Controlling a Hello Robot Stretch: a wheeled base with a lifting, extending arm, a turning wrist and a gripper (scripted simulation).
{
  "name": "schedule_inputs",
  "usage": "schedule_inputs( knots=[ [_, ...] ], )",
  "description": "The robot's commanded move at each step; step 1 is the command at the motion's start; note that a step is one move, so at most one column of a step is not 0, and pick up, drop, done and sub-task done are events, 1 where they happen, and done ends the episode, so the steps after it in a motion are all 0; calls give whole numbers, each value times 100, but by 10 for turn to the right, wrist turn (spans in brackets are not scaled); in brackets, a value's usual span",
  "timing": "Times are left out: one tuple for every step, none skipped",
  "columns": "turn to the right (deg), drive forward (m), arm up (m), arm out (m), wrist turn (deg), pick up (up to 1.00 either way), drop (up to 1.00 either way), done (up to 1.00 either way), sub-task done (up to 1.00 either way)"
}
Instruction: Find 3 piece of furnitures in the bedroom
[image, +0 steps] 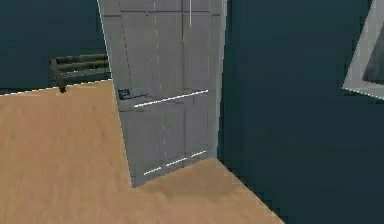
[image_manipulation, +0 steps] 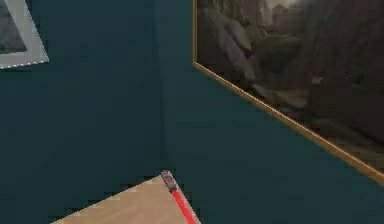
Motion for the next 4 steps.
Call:
schedule_inputs(
  knots=[
    [-390, 0, 0, 0, 0, 0, 0, 0, 0],
    [0, 10, 0, 0, 0, 0, 0, 0, 0],
    [-450, 0, 0, 0, 0, 0, 0, 0, 0],
    [-420, 0, 0, 0, 0, 0, 0, 0, 0]
  ],
)
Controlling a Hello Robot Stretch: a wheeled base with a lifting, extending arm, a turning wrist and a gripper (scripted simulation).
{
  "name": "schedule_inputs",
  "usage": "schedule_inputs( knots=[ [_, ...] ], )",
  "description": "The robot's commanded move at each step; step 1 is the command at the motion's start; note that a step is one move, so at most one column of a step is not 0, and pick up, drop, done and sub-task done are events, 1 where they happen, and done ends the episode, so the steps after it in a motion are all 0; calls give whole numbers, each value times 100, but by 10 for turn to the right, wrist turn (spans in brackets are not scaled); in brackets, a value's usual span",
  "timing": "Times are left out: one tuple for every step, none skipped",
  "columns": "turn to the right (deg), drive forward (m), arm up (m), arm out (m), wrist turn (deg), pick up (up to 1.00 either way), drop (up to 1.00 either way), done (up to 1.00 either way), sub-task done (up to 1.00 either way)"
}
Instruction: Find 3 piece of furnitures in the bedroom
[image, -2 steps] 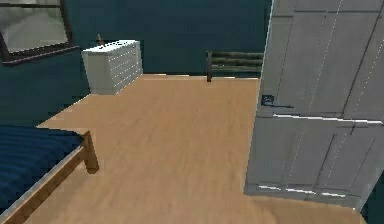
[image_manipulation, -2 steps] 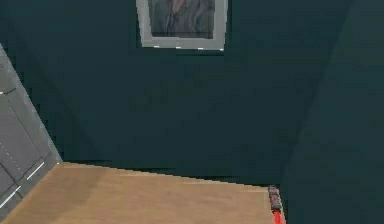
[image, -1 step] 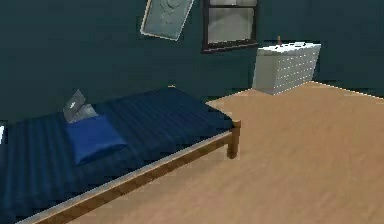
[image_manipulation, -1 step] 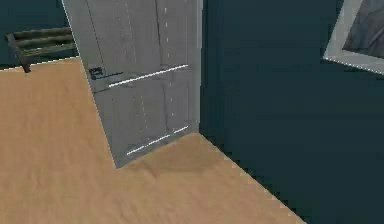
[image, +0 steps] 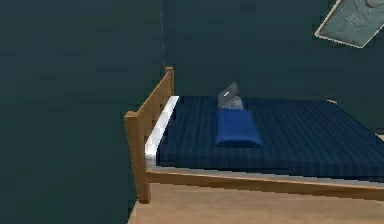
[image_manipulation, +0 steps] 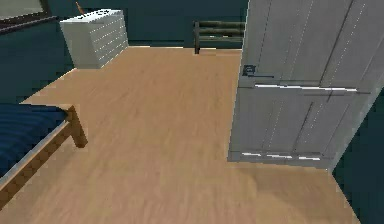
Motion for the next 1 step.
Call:
schedule_inputs(
  knots=[
    [0, 40, 0, 0, 0, 0, 0, 0, 0]
  ],
)
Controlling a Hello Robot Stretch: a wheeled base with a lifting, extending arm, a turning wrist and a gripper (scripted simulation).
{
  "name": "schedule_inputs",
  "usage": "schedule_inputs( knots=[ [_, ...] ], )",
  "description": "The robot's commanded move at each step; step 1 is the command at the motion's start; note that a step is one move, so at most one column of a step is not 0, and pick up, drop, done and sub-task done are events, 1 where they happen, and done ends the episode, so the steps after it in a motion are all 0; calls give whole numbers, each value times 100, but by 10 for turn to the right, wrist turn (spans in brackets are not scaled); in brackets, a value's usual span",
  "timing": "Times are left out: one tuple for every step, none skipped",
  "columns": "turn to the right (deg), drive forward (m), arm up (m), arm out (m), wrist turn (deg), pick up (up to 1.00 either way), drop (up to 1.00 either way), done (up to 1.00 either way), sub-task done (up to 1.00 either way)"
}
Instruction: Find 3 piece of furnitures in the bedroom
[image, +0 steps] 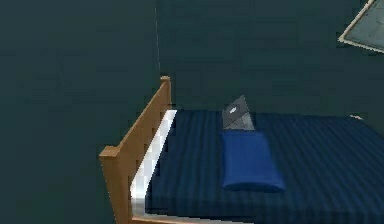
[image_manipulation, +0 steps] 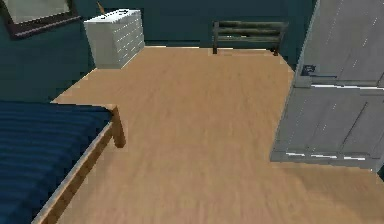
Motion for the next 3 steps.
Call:
schedule_inputs(
  knots=[
    [240, 0, 0, 0, 0, 0, 0, 0, 0],
    [0, 0, 0, 0, 0, 0, 0, 0, 100],
    [450, 0, 0, 0, 0, 0, 0, 0, 0]
  ],
)
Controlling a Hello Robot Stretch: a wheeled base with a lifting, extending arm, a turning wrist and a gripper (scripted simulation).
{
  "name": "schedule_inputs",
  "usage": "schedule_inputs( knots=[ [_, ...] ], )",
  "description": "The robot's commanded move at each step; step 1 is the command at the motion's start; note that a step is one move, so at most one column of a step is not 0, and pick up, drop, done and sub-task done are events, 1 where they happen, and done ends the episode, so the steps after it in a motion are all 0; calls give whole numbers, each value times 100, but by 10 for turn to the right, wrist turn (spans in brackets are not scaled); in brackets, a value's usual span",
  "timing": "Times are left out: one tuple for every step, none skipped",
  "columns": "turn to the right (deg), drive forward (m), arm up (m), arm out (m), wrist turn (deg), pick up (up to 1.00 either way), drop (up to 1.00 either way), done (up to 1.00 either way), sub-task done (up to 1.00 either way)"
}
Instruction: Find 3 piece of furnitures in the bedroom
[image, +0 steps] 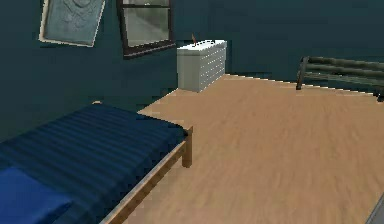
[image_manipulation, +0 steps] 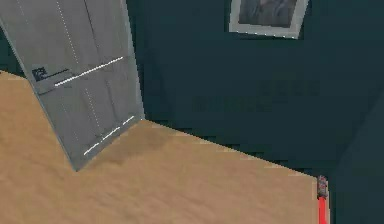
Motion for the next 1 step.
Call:
schedule_inputs(
  knots=[
    [210, 0, 0, 0, 0, 0, 0, 0, 0]
  ],
)
